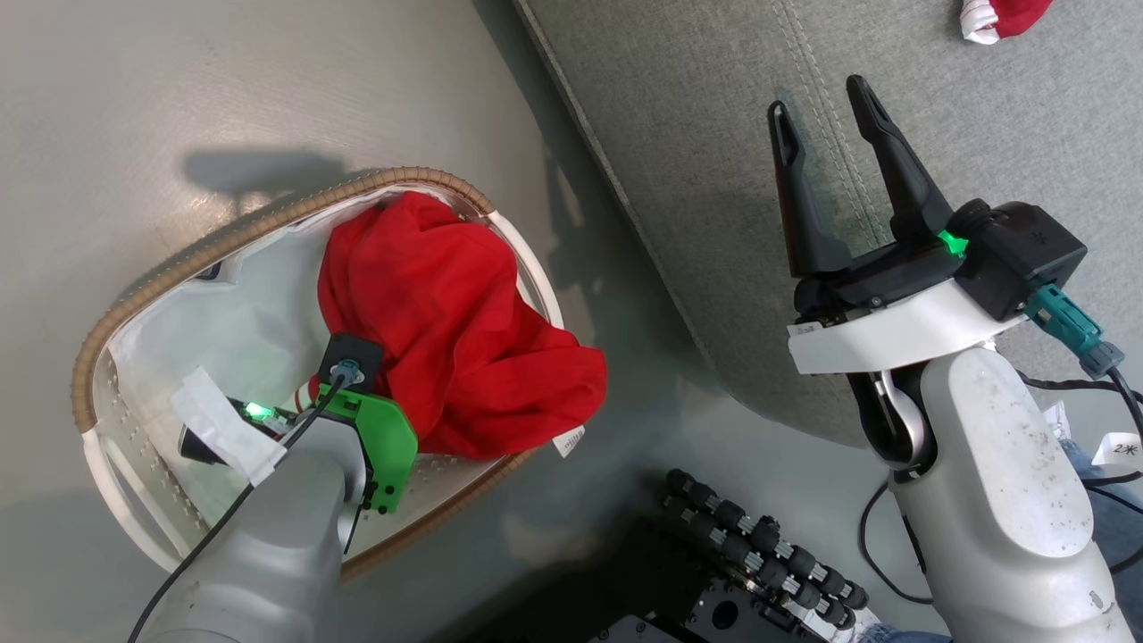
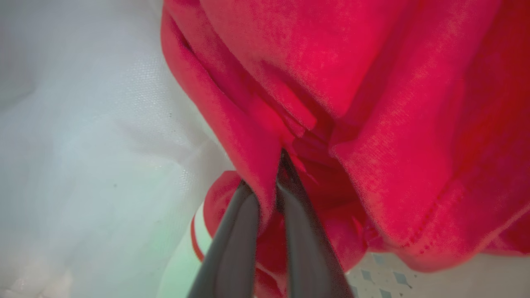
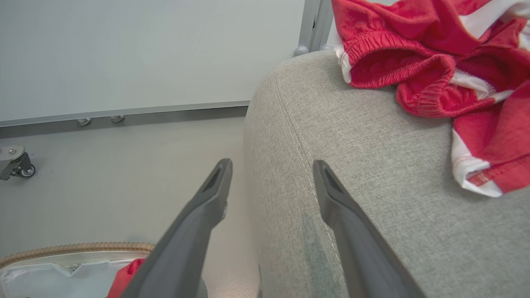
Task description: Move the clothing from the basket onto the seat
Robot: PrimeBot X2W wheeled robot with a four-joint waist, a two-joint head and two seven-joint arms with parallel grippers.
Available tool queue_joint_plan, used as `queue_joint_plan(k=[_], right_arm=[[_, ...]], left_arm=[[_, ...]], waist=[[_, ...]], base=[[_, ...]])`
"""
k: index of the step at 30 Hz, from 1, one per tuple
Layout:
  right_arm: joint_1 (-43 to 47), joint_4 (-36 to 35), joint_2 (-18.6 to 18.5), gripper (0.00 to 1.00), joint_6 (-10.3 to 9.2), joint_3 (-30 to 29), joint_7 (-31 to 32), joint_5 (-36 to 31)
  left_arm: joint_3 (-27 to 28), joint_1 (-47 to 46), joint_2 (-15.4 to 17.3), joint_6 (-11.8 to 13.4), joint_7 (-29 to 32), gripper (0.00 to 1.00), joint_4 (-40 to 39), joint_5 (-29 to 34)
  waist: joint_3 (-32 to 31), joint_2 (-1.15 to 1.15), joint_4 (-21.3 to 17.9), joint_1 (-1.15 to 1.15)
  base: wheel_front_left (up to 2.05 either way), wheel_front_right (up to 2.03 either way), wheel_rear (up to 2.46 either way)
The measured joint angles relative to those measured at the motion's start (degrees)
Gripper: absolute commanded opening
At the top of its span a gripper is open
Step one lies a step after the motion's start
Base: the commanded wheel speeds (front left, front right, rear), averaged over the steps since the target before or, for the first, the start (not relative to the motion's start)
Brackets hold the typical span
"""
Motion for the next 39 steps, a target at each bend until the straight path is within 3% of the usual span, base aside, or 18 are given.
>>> queue_joint_plan(k=[19, 28, 39], right_arm=[[1.69, 3.12, 0.07, 1.00, 0.00, -3.88, 0.00, -5.35], [6.38, 4.92, 0.11, 1.00, 0.00, -7.43, 0.00, -10.15], [13.22, 6.90, 0.10, 1.00, 0.00, -9.69, 0.00, -14.28]], left_arm=[[-2.55, 2.41, -1.63, -3.16, -6.58, 0.00, -5.86, 0.41], [-0.96, 7.01, -0.71, -3.23, -6.83, 0.00, -19.52, 2.05], [-1.52, 8.27, 1.14, -5.77, -6.91, 0.00, -31.63, 7.08]], waist=[[-8.68, 0.00, 4.43, 0.00], [-17.69, 0.00, 8.01, -0.01], [-30.61, 0.00, 12.99, -0.01]], base=[[0.00, 0.00, 0.00], [0.00, 0.00, 0.00], [0.00, 0.00, 0.00]])
